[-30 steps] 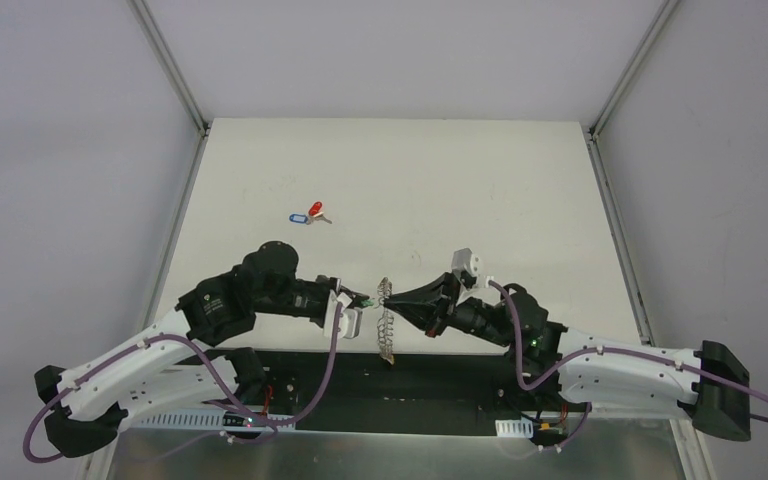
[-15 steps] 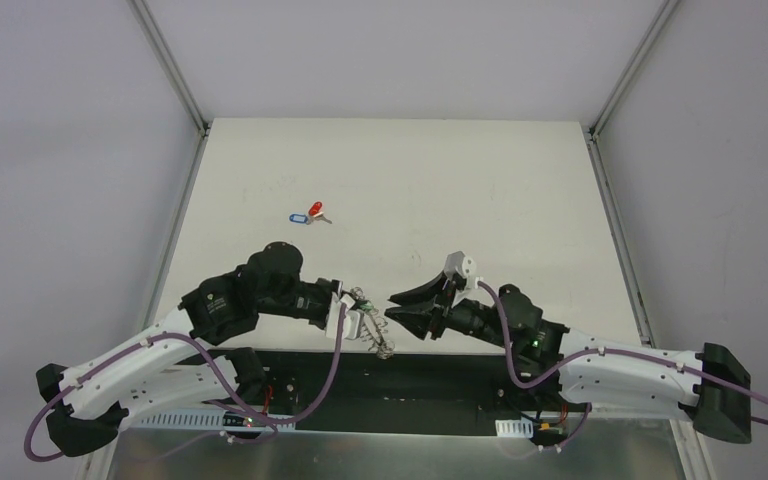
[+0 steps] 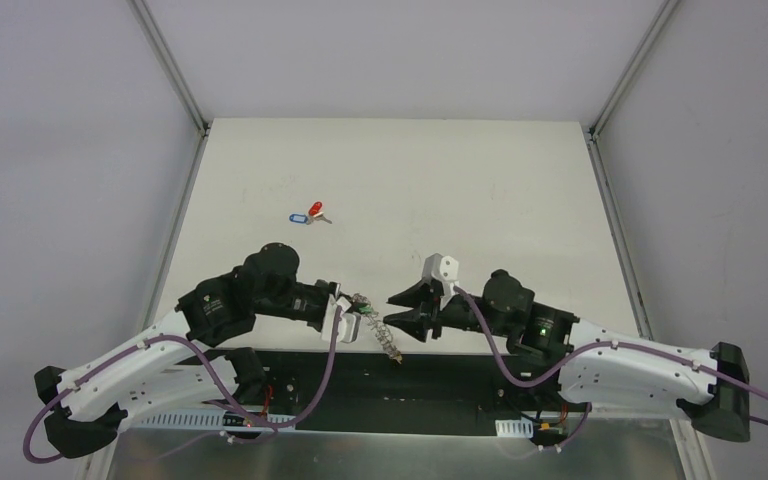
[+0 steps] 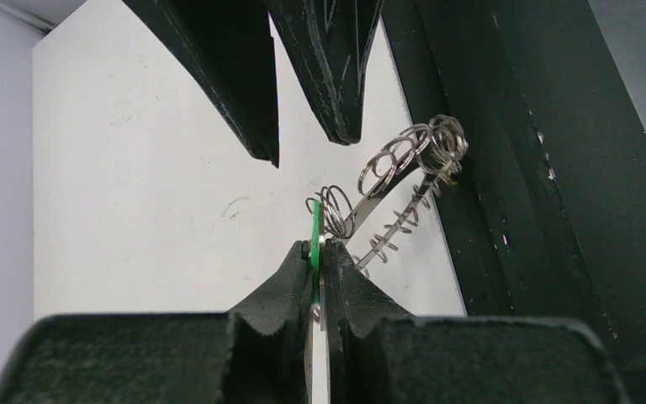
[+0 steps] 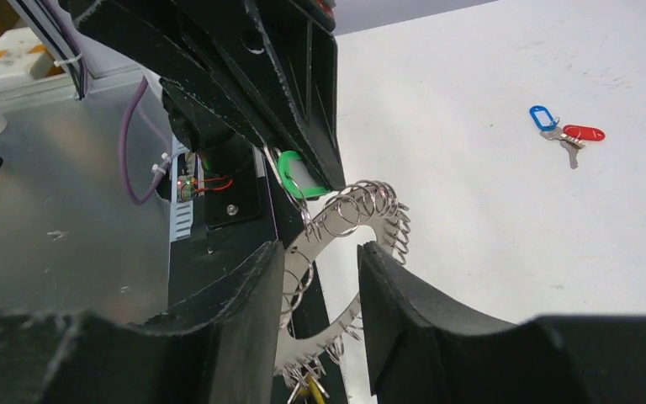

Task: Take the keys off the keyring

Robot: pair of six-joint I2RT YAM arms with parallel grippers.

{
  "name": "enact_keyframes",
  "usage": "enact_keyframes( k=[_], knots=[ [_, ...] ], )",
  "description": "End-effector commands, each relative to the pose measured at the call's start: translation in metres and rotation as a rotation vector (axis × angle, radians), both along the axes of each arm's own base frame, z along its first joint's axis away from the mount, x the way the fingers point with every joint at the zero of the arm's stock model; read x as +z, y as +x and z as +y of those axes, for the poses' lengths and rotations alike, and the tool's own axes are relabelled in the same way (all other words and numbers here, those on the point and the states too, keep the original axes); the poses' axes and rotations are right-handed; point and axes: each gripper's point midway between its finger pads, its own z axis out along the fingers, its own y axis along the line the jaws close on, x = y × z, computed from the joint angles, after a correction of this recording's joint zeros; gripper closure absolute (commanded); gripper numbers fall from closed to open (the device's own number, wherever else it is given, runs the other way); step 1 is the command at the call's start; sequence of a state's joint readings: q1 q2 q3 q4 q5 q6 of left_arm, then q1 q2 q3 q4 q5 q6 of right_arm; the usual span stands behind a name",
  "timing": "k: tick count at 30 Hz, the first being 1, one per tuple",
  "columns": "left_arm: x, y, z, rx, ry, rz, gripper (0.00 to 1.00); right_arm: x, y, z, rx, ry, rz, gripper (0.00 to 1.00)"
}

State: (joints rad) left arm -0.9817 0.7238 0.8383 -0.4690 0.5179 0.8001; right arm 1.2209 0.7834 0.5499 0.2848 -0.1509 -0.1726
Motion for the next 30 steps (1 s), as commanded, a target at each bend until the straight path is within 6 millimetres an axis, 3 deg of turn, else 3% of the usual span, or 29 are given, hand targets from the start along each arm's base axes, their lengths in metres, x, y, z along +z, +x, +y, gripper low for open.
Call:
enact_keyframes(
  k=[1, 22, 27, 30],
  knots=[
    [0.013, -0.007, -0.004, -0.052, -0.053, -0.023, 1.00, 0.014, -0.008, 0.009, 0.092, -0.044, -0.065, 0.56],
    [0.012, -0.011, -0.007, -0.076, -0.054, -0.011, 1.00, 0.017, -0.007, 0.036, 0.152, -0.050, -0.086, 0.56],
    [0.012, -0.011, -0.007, -0.078, -0.053, -0.010, 1.00, 0.019, -0.009, 0.038, 0.166, -0.049, -0.087, 0.73],
    [0.012, -0.011, -0.007, -0.077, -0.054, -0.009, 1.00, 0.018, -0.010, 0.039, 0.173, -0.052, -0.082, 0.92]
  ],
)
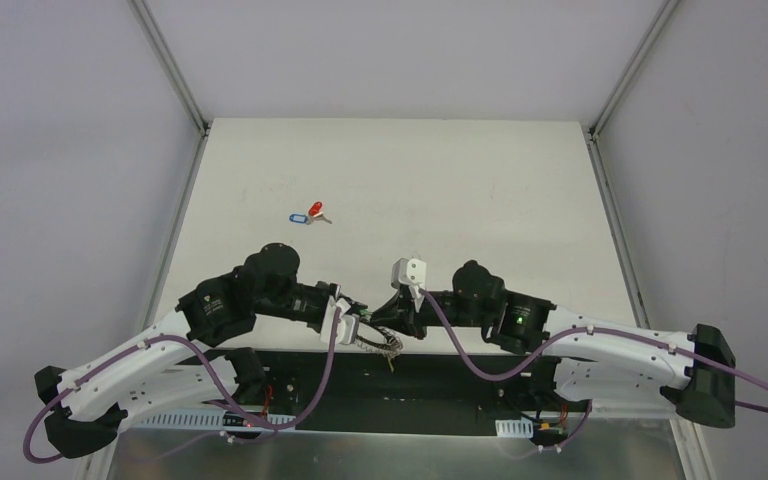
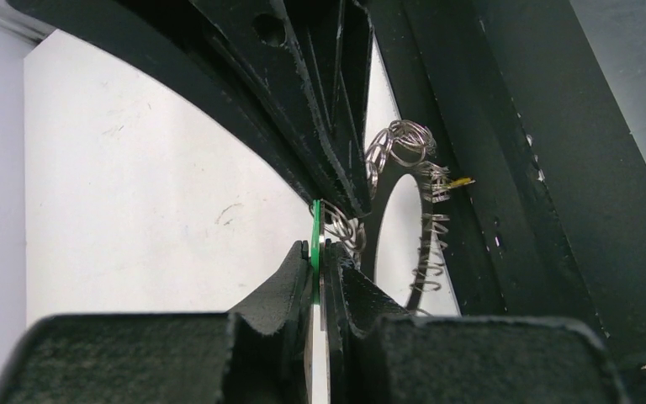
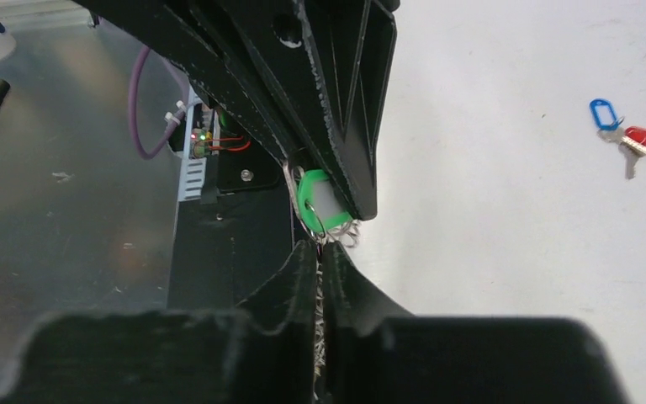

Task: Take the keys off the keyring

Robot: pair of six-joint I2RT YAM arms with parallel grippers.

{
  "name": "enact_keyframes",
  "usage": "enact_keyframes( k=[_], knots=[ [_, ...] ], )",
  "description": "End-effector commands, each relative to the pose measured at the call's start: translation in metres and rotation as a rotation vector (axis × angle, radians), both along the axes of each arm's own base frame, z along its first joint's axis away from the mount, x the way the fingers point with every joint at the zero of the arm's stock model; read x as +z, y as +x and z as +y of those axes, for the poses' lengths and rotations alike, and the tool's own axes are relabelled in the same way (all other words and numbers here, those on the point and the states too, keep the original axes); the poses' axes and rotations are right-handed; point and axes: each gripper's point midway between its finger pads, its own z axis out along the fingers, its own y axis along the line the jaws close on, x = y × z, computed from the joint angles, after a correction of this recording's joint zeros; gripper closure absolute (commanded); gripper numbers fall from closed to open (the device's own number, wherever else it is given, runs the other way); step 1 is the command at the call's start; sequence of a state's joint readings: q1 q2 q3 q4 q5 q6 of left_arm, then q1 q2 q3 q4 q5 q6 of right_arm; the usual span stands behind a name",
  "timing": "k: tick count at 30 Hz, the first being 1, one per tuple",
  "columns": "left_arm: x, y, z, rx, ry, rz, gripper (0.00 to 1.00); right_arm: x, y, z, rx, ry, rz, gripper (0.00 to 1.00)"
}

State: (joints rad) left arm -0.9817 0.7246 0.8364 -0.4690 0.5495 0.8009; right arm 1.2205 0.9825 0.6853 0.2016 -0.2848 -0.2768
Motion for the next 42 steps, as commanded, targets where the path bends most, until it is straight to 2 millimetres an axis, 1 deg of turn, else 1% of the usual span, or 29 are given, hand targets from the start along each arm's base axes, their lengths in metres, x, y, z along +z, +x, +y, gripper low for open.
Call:
enact_keyframes(
  k=[1, 4, 5, 10, 16, 18, 20, 26, 29, 33, 35, 36, 38, 40, 42],
  knots=[
    [0.012, -0.005, -0.005, -0.046, -0.048, -0.022, 1.00, 0.035, -0.001, 0.009, 0.027, 0.095, -0.035, 1.00],
    [0.013, -0.005, -0.005, -0.043, -0.050, -0.025, 1.00, 0.035, 0.001, 0.006, 0.008, 0.100, -0.025, 1.00],
    [0.012, -0.004, -0.005, -0.041, -0.049, -0.025, 1.00, 0.039, 0.002, 0.004, -0.007, 0.117, -0.021, 1.00],
    [0.012, -0.003, -0.005, -0.035, -0.047, -0.025, 1.00, 0.050, 0.019, -0.011, -0.145, 0.225, 0.018, 1.00],
    [0.009, -0.003, -0.005, -0.031, -0.038, -0.015, 1.00, 0.081, 0.023, -0.037, -0.219, 0.493, 0.043, 1.00],
    [0.008, -0.003, -0.006, -0.031, -0.037, -0.014, 1.00, 0.084, 0.025, -0.043, -0.243, 0.532, 0.047, 1.00],
    [0.008, -0.002, -0.006, -0.030, -0.036, -0.013, 1.00, 0.083, 0.027, -0.044, -0.257, 0.529, 0.054, 1.00],
    [0.009, -0.001, -0.005, -0.023, -0.037, -0.020, 1.00, 0.064, 0.018, -0.030, -0.189, 0.402, 0.084, 1.00],
    [0.010, -0.001, -0.004, -0.020, -0.039, -0.024, 1.00, 0.061, 0.017, -0.030, -0.186, 0.392, 0.089, 1.00],
    [0.008, 0.003, -0.004, 0.002, -0.030, -0.022, 1.00, 0.060, 0.026, -0.039, -0.251, 0.392, 0.075, 1.00],
    [0.007, 0.008, -0.004, 0.031, -0.020, -0.016, 1.00, 0.057, 0.034, -0.045, -0.306, 0.371, 0.072, 1.00],
    [0.005, 0.012, -0.004, 0.055, -0.013, -0.010, 1.00, 0.054, 0.043, -0.049, -0.365, 0.354, 0.075, 1.00],
    [0.002, 0.023, -0.003, 0.130, 0.001, 0.014, 1.00, 0.048, 0.058, -0.059, -0.475, 0.319, 0.097, 0.90],
    [-0.002, 0.039, -0.003, 0.232, 0.017, 0.064, 1.00, 0.033, 0.076, -0.072, -0.618, 0.262, 0.126, 0.74],
    [-0.007, 0.058, -0.002, 0.350, 0.023, 0.139, 1.00, 0.019, 0.091, -0.086, -0.757, 0.212, 0.163, 0.65]
  ],
)
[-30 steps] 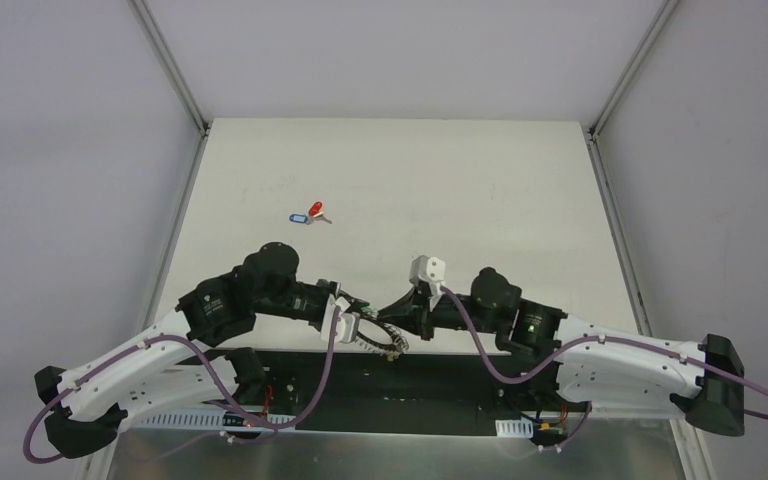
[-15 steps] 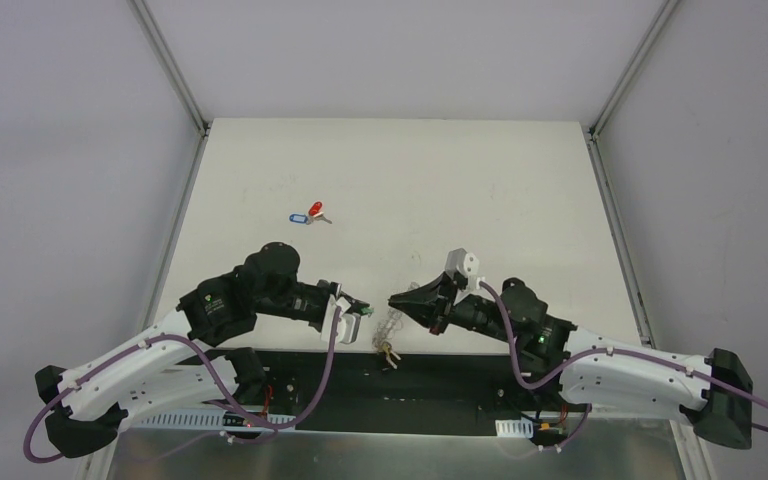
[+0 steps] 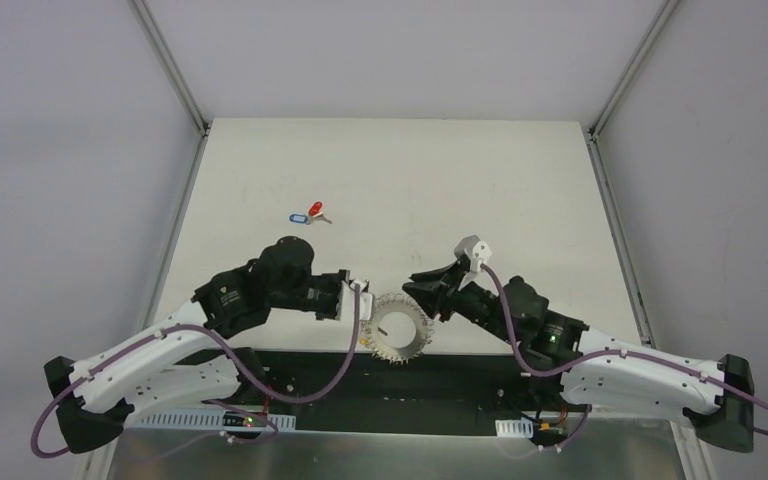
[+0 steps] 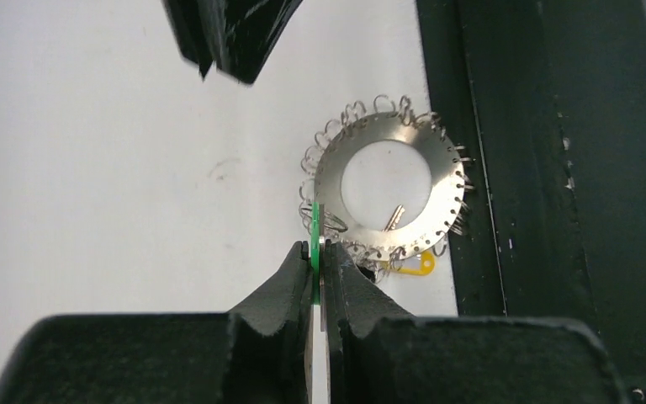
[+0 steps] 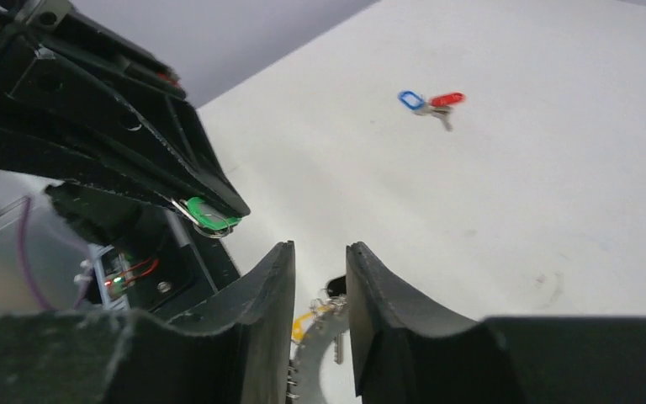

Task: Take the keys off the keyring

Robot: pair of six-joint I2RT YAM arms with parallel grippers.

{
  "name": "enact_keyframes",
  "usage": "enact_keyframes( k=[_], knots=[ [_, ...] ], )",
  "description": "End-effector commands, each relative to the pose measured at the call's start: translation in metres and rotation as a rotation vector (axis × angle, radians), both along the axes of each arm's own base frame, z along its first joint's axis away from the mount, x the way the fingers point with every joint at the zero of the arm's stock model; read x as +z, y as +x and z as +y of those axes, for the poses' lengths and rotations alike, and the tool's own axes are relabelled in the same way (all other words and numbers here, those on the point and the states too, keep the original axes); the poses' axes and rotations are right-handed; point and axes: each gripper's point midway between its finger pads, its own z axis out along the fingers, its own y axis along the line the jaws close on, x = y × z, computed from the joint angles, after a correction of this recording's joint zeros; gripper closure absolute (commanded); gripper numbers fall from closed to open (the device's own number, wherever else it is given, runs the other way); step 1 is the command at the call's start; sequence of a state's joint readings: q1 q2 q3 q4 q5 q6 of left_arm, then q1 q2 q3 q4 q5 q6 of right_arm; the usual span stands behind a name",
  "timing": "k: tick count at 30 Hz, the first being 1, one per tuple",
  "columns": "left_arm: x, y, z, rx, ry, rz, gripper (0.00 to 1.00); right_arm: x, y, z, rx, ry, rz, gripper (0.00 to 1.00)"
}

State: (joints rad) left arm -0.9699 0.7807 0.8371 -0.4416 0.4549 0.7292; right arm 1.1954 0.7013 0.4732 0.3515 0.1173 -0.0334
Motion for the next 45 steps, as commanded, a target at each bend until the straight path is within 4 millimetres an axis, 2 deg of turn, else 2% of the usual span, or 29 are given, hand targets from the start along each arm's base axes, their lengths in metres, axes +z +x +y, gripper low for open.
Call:
enact_keyframes(
  k=[1, 4, 6, 11, 17, 26, 27, 28, 29, 30, 31, 33, 34, 36, 37, 38, 39, 42, 45],
  knots=[
    [0.001, 0.047, 0.001, 0.287, -0.021, 0.133, 1.00, -0.008, 0.044, -0.038, -0.349, -0.070, 0.110, 0.61],
    [-0.010, 0.094, 0.017, 0.575, -0.034, 0.296, 1.00, -0.022, 0.053, -0.055, -0.459, -0.132, 0.160, 0.56],
    [-0.015, 0.119, 0.030, 0.730, -0.050, 0.376, 1.00, -0.029, 0.052, -0.060, -0.470, -0.154, 0.176, 0.56],
    [-0.023, 0.160, 0.052, 0.906, -0.067, 0.456, 1.00, -0.027, 0.047, -0.066, -0.459, -0.115, 0.189, 0.55],
    [-0.037, 0.194, 0.082, 1.045, -0.058, 0.507, 1.00, -0.013, 0.039, -0.068, -0.416, -0.084, 0.199, 0.55],
    [-0.050, 0.247, 0.118, 1.211, -0.071, 0.611, 0.97, -0.005, 0.032, -0.071, -0.384, -0.097, 0.205, 0.56],
    [-0.051, 0.252, 0.122, 1.222, -0.078, 0.628, 0.92, -0.005, 0.031, -0.071, -0.381, -0.094, 0.208, 0.55],
    [-0.053, 0.255, 0.126, 1.240, -0.088, 0.648, 0.74, -0.004, 0.030, -0.071, -0.378, -0.088, 0.213, 0.55],
    [-0.054, 0.257, 0.128, 1.256, -0.097, 0.663, 0.39, -0.003, 0.030, -0.072, -0.378, -0.084, 0.217, 0.53],
    [-0.053, 0.257, 0.129, 1.263, -0.109, 0.668, 0.07, -0.004, 0.030, -0.072, -0.381, -0.082, 0.222, 0.46],
    [-0.051, 0.255, 0.127, 1.254, -0.123, 0.668, 0.02, -0.004, 0.031, -0.073, -0.394, -0.077, 0.231, 0.35],
    [-0.040, 0.250, 0.124, 1.225, -0.174, 0.651, 0.01, -0.004, 0.036, -0.078, -0.445, -0.070, 0.253, 0.05],
    [-0.035, 0.248, 0.122, 1.214, -0.197, 0.649, 0.01, -0.004, 0.038, -0.081, -0.472, -0.068, 0.262, 0.01],
    [-0.026, 0.241, 0.116, 1.193, -0.251, 0.674, 0.01, 0.002, 0.048, -0.090, -0.562, -0.036, 0.283, 0.01],
    [-0.022, 0.238, 0.113, 1.189, -0.280, 0.691, 0.01, 0.005, 0.057, -0.099, -0.656, 0.011, 0.310, 0.01],
    [-0.016, 0.236, 0.111, 1.191, -0.311, 0.709, 0.01, 0.009, 0.068, -0.118, -0.806, 0.076, 0.338, 0.01],
    [-0.011, 0.234, 0.109, 1.199, -0.341, 0.727, 0.01, 0.015, 0.069, -0.124, -0.844, 0.110, 0.368, 0.01],
    [0.013, 0.233, 0.113, 1.268, -0.467, 0.755, 0.01, 0.040, 0.068, -0.120, -0.798, 0.056, 0.313, 0.01],
    [0.045, 0.221, 0.109, 1.234, -0.573, 0.779, 0.01, 0.061, 0.073, -0.118, -0.805, 0.030, 0.256, 0.01]
  ],
)
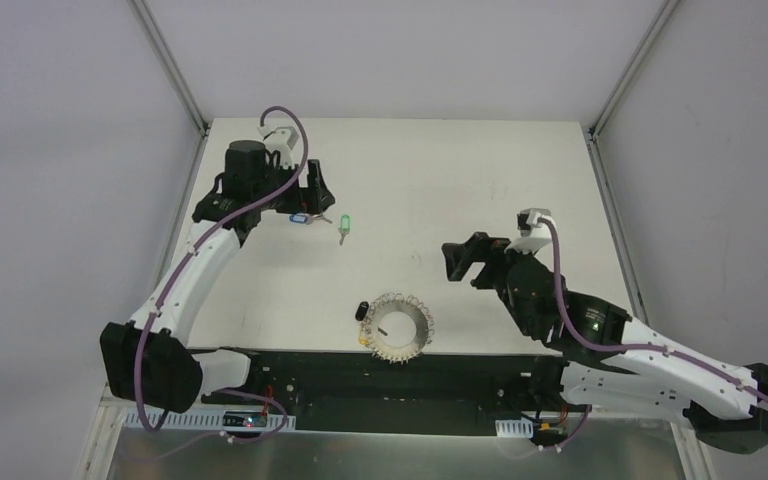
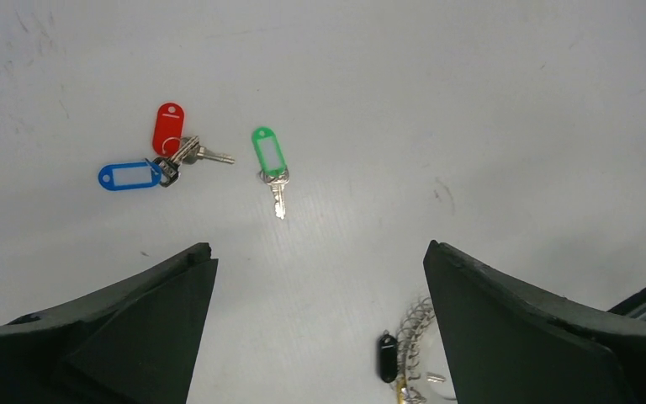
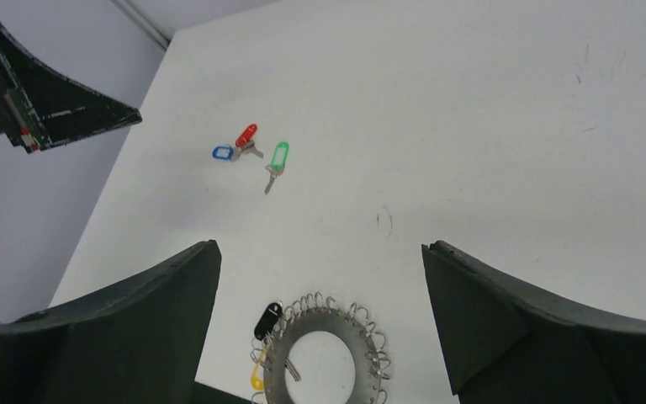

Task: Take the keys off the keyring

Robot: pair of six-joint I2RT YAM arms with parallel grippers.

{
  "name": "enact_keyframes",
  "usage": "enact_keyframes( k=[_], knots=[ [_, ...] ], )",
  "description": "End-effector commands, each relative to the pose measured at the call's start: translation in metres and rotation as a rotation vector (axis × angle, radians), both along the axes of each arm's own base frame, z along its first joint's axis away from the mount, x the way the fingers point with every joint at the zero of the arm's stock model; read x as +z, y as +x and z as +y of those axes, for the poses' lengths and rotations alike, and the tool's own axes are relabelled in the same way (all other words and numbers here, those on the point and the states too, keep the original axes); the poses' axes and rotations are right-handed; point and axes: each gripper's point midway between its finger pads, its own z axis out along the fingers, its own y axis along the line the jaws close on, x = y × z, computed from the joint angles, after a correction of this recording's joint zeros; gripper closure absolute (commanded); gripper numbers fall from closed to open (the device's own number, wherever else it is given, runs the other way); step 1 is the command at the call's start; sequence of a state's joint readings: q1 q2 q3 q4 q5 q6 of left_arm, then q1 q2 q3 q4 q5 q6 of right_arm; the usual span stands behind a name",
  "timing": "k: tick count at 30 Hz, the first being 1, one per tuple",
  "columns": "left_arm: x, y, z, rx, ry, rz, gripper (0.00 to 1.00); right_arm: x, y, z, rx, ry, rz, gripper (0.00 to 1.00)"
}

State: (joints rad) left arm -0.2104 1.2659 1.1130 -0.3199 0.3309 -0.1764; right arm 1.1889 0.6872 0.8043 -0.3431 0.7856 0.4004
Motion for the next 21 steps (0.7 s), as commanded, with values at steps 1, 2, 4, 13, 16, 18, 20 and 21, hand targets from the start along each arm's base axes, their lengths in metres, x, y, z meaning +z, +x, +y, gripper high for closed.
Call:
enact_keyframes(
  k=[1, 2, 4, 13, 16, 18, 20, 21],
  knots=[
    [0.059, -0.012, -0.009, 0.067, -0.185, -0.092, 0.01, 0.048, 0.014, -0.013, -0.104, 0.001, -0.082, 0.01],
    [0.065, -0.012, -0.007, 0.075, -0.187, -0.110, 0.01, 0.054, 0.017, -0.013, -0.118, -0.013, -0.094, 0.01],
    [0.080, -0.013, -0.002, 0.107, -0.190, -0.153, 0.01, 0.065, 0.023, -0.010, -0.138, -0.042, -0.116, 0.01],
    [0.137, -0.056, 0.013, 0.070, -0.184, -0.441, 0.01, 0.150, 0.034, -0.008, -0.148, -0.055, -0.271, 0.01],
    [0.146, -0.061, 0.024, 0.121, -0.174, -0.488, 0.01, 0.162, 0.035, -0.013, -0.163, -0.079, -0.301, 0.01],
    [0.146, -0.061, 0.029, 0.145, -0.157, -0.499, 0.01, 0.162, 0.036, -0.014, -0.170, -0.087, -0.305, 0.01],
    [0.147, -0.063, 0.029, 0.137, -0.160, -0.506, 0.01, 0.159, 0.036, -0.015, -0.175, -0.086, -0.301, 0.01],
    [0.148, -0.064, 0.028, 0.131, -0.164, -0.512, 0.01, 0.157, 0.036, -0.015, -0.177, -0.086, -0.299, 0.01]
  ],
)
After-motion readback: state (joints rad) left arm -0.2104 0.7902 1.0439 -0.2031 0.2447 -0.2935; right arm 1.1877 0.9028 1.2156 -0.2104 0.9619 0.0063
